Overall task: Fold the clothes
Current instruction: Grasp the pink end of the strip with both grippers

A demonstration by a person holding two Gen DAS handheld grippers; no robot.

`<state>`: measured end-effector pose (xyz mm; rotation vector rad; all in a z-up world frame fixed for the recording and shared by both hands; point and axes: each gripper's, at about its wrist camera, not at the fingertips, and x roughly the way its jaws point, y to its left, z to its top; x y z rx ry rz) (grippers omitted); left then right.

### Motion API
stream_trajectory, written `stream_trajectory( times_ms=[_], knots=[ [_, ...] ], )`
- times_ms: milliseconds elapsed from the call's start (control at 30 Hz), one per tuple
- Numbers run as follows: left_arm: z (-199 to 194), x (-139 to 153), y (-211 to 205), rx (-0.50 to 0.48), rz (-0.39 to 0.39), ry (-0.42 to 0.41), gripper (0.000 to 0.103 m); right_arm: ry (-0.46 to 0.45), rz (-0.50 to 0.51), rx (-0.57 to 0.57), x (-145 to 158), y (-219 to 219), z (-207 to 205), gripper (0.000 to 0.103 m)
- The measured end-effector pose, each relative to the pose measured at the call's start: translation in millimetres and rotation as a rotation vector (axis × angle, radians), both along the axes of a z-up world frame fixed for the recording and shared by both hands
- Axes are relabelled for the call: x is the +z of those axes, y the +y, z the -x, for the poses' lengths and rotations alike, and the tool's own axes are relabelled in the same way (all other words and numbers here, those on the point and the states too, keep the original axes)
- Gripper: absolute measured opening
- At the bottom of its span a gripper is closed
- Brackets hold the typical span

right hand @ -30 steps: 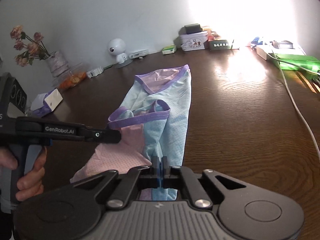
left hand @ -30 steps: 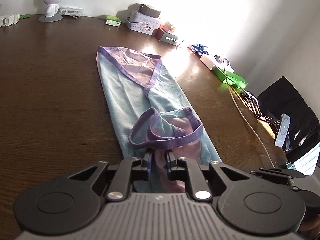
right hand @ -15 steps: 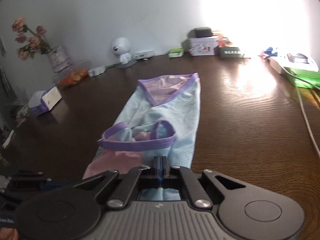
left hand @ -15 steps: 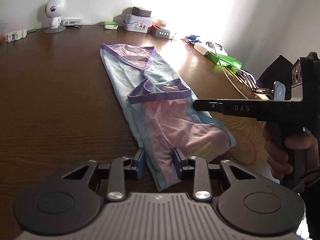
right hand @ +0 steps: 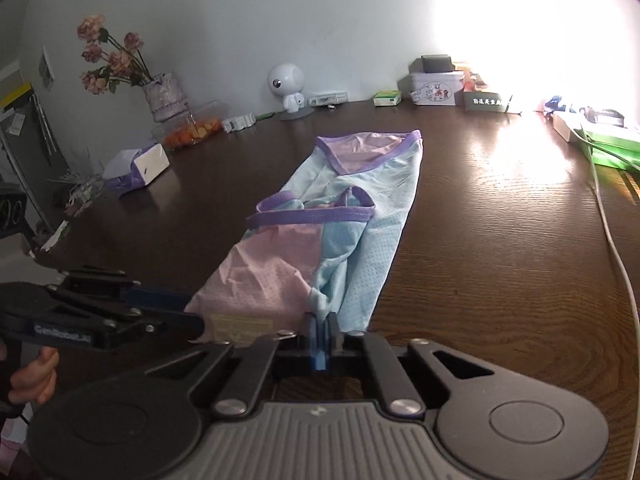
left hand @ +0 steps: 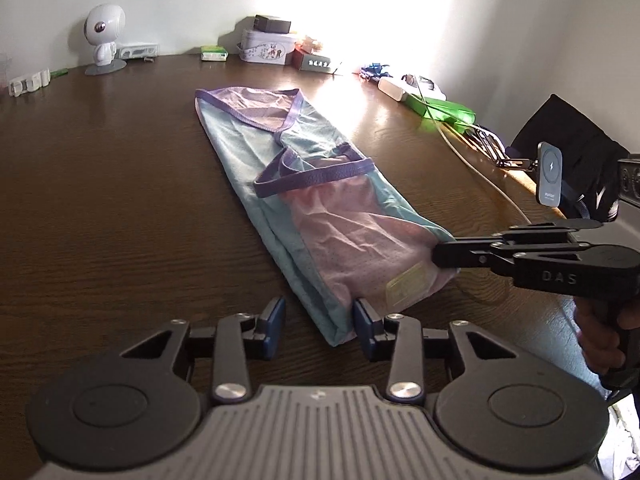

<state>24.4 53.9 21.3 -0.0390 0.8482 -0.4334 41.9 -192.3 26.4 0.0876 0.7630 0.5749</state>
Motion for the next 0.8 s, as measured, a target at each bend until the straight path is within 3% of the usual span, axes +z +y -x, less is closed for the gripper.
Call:
stream_trajectory(
  times_ms=[133,200,233,267,333,433,467,500,633,700,733,800],
  knots=[
    [3,2,5,0.02,-0.005,0.013,0.038,0.044,-0.012,-0.001,-4,-10,20,0.002],
    [9,11,9,0.009,0.028,-0.009,0.038,0.047,-0.012,0.001,-3,-12,30,0.008],
    [12,15,10,-0.002,0.048,-0.029,0.039,0.021,-0.011,0.001,0,-15,34,0.012],
    [14,18,9,-0.019,0.066,-0.045,0.041,-0.011,-0.018,0.01,4,-18,36,0.026],
    [13,20,3,-0.055,0.087,-0.059,0.042,-0.043,-0.044,0.035,6,-20,33,0.042],
    [9,12,-8,-0.084,0.045,-0.044,0.04,-0.052,-0.016,0.097,1,-11,23,0.037],
    [10,8,-10,-0.094,0.04,-0.031,0.039,-0.052,0.004,0.115,-2,-7,22,0.024],
    [10,3,-9,-0.091,0.033,-0.022,0.038,-0.051,0.022,0.133,-5,-3,21,0.017],
    [20,-3,-3,-0.12,0.012,-0.04,0.039,-0.061,-0.005,0.135,-8,-8,25,0.016],
    [22,-4,0,-0.144,0.016,-0.044,0.041,-0.084,0.002,0.148,-6,-12,30,0.031],
    [21,-5,0,-0.152,0.015,-0.051,0.041,-0.104,0.008,0.169,-4,-13,34,0.044],
    [17,-8,-1,-0.157,0.01,-0.075,0.039,-0.136,0.035,0.238,-4,-9,38,0.047]
  ],
)
